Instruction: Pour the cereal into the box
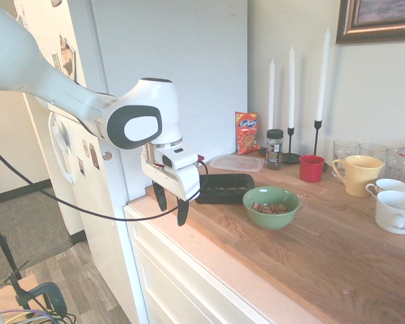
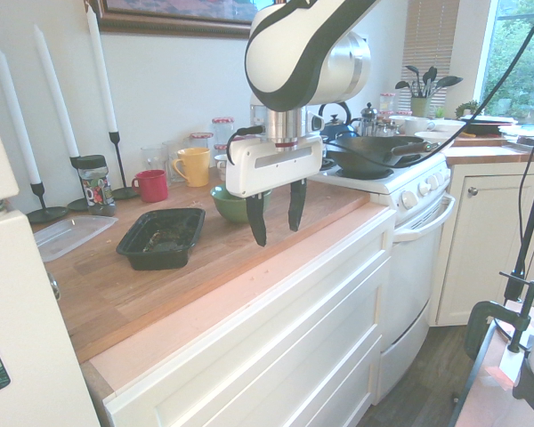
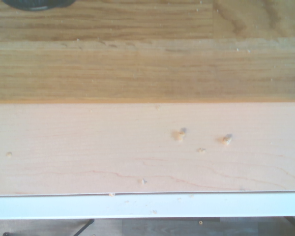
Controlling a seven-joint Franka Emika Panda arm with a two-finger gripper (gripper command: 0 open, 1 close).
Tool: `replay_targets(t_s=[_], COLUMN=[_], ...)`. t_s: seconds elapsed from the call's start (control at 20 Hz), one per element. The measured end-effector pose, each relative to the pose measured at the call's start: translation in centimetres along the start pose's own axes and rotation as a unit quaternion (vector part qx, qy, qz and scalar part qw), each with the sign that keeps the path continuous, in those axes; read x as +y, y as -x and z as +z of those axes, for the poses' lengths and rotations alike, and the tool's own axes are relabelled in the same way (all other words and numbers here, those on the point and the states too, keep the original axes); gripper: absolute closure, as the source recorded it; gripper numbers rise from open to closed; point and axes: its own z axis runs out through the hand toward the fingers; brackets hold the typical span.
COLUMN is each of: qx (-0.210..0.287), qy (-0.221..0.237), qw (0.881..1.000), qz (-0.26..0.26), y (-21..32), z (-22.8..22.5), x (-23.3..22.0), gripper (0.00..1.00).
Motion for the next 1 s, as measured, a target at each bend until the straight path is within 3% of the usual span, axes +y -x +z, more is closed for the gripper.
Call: replay_targets(t_s=[0.25,0.65,1.0], qx=[0.009,0.002,-0.016], qy=[-0.017,-0.07,-0.077], qw=[1.0,0.994,0.989], qz=[0.016,0.087,0.129], y=[-2.0,-14.9,-24.9], z=[-1.6,-6.3,-2.7], x=[-0.2,3.7,4.9], gripper=[0.0,0.0,0.0])
